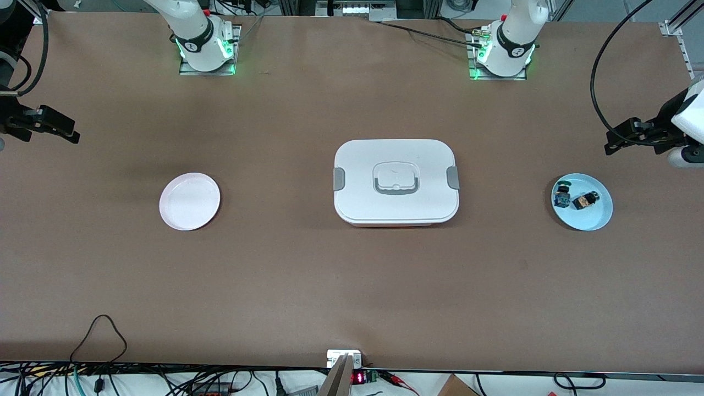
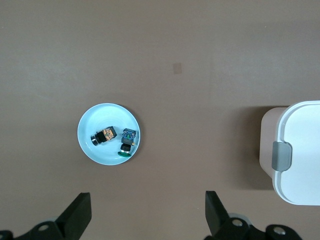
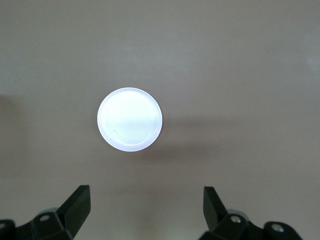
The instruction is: Transfer orange switch to right arm and place
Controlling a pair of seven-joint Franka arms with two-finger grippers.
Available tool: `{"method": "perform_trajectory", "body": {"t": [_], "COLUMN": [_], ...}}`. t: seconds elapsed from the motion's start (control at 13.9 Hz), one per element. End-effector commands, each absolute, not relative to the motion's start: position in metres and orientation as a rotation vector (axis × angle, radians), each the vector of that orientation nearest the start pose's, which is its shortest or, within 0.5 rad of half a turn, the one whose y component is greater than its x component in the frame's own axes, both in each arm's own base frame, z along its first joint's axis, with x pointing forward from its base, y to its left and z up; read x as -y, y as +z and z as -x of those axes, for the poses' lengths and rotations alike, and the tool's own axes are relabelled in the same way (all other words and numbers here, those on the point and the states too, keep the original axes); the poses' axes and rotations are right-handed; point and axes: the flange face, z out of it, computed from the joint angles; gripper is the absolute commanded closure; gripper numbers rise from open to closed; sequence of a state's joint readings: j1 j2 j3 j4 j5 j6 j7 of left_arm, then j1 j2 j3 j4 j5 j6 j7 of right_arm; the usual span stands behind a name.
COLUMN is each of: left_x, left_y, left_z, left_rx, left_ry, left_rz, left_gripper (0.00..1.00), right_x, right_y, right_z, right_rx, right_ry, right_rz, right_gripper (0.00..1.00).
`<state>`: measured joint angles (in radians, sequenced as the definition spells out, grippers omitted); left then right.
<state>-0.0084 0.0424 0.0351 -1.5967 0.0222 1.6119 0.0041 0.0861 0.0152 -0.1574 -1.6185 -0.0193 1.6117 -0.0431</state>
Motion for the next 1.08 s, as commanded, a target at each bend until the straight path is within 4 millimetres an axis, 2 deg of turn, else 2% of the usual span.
{"method": "perform_trajectory", "body": {"t": [0.0, 0.22, 0.43, 0.65, 0.72, 0.79, 0.94, 1.01], "left_x": [-0.016, -0.016, -0.016, -0.024, -0.036, -0.048, -0.071, -0.093], "left_y": [0.596, 0.595, 0.591, 0.566, 0.562, 0.553, 0.503, 0.486], "left_z": [-0.574, -0.575, -0.570, -0.582, -0.582, -0.583, -0.596, -0.598], "left_rx": [0.055, 0.059, 0.100, 0.126, 0.141, 0.171, 0.262, 0.335], "left_ry": [0.055, 0.058, 0.153, 0.262, 0.275, 0.304, 0.432, 0.469], "left_rz": [3.128, 3.125, 3.119, 3.106, 3.104, 3.098, 3.075, 3.068], "left_gripper": [0.00, 0.00, 0.00, 0.00, 0.00, 0.00, 0.00, 0.00], "right_x": [0.038, 0.039, 0.038, 0.038, 0.038, 0.037, 0.038, 0.038], "right_y": [0.605, 0.606, 0.607, 0.607, 0.607, 0.607, 0.607, 0.607], "right_z": [-0.558, -0.558, -0.559, -0.559, -0.559, -0.559, -0.559, -0.559], "right_rx": [-0.045, -0.045, -0.043, -0.038, -0.036, -0.033, -0.033, -0.033], "right_ry": [0.037, 0.032, 0.030, 0.030, 0.030, 0.030, 0.032, 0.032], "right_rz": [3.153, 3.153, 3.153, 3.153, 3.153, 3.153, 3.153, 3.153], "right_gripper": [0.00, 0.00, 0.00, 0.00, 0.00, 0.00, 0.00, 0.00]}}
